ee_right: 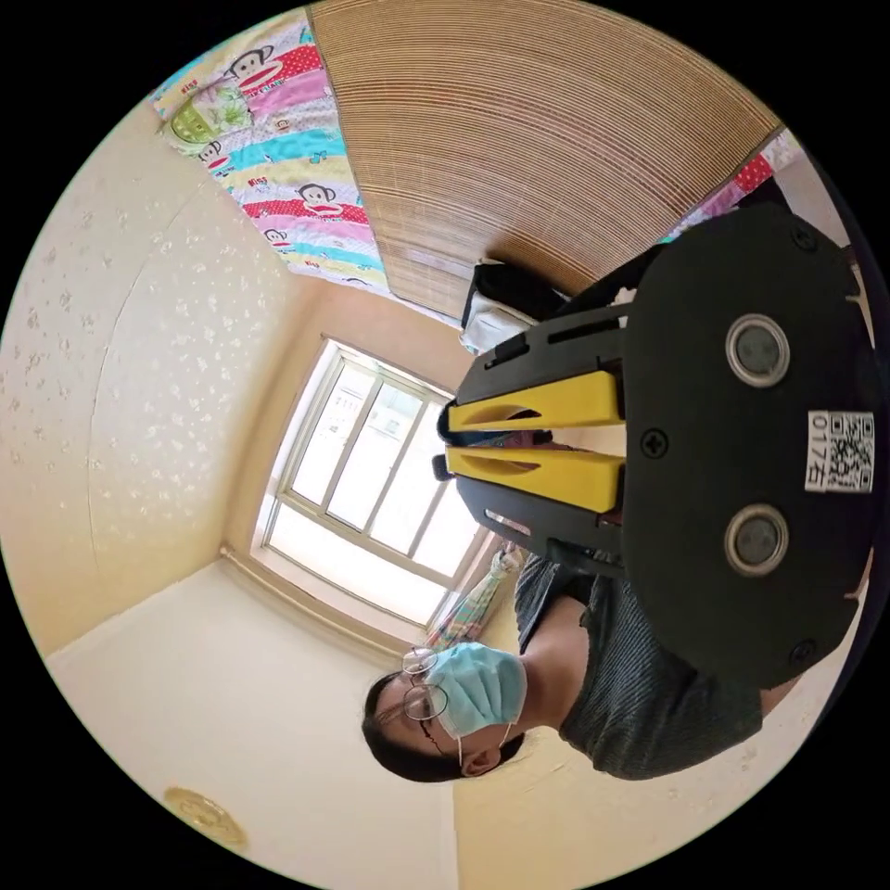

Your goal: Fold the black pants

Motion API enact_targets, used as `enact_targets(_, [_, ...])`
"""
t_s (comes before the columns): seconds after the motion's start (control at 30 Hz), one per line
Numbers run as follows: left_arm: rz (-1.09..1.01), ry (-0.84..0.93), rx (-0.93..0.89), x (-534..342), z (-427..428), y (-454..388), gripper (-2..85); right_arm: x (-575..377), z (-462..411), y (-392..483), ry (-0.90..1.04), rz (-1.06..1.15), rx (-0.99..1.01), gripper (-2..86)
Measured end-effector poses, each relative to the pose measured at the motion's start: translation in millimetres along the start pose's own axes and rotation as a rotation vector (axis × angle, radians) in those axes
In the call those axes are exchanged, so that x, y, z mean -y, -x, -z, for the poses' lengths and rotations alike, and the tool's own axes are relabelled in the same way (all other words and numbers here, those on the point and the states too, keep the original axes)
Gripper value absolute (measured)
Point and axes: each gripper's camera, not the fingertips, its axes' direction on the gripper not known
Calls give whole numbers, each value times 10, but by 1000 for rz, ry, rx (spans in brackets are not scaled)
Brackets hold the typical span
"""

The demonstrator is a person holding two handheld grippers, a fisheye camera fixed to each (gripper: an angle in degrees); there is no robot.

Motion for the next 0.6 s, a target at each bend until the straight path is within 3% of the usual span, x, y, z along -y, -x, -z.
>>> enact_targets(0.2, [168, 12, 190, 118, -254, 1025, 39, 529, -451, -995, 80, -169, -306, 26])
enact_targets(0.33, [198, 110, 372, 123, -433, 1862, 40, 670, -776, -1602, 136, -203, -398, 27])
enact_targets(0.43, [233, 241, 415, -209, -515, 2344, 40, 382, -1098, -1852, 221, -213, -468, 29])
enact_targets(0.6, [399, 387, 313, -1387, -586, 2783, 41, -1036, -1438, -2245, 305, -405, -421, 38])
